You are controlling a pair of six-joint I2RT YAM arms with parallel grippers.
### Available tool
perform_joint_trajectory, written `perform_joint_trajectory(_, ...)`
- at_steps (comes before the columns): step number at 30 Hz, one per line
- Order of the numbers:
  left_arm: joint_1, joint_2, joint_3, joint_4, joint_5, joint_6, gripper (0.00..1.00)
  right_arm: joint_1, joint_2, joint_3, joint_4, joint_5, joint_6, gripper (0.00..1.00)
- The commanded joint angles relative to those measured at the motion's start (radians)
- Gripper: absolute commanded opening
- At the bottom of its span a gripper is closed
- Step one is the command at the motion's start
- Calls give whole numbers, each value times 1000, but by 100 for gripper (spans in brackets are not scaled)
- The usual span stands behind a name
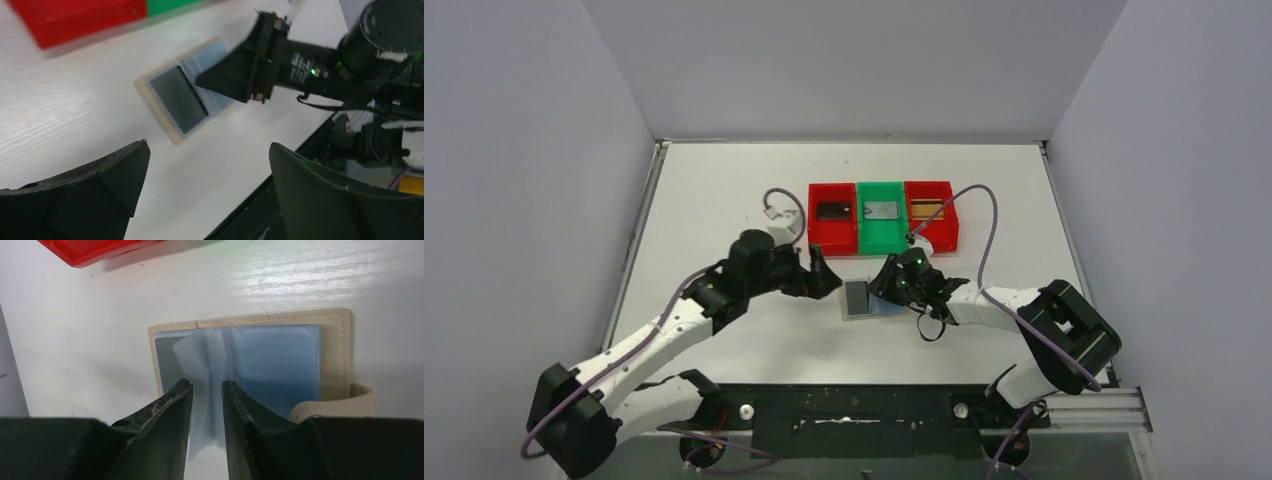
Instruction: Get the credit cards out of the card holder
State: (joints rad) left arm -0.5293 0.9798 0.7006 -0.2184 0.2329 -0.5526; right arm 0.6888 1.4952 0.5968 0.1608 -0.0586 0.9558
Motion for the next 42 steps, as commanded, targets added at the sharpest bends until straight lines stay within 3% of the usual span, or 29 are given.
perform_joint_trajectory(1, -221, 156, 59, 176, -138, -48, 92, -39, -42, -30, 113, -56, 28, 29)
perform_joint_trajectory(9, -281, 327, -39, 545, -116, -227, 88, -85, -71, -85, 166, -76, 47, 29)
perform_joint_trajectory(17, -311, 500, -47, 677, -87, -280, 77, -103, -118, -101, 109, -32, 47, 30)
perform_joint_trajectory(31, -326, 524, -20, 665, -100, -280, 70, -104, -249, -48, -212, 211, -28, 32)
perform_joint_trajectory(36, -326, 444, -30, 544, -214, -256, 68, -87, -317, -61, -130, 128, -93, 35)
perform_joint_trajectory(42, -319, 310, -89, 438, -365, -280, 64, -48, -252, -26, -48, 15, -90, 34)
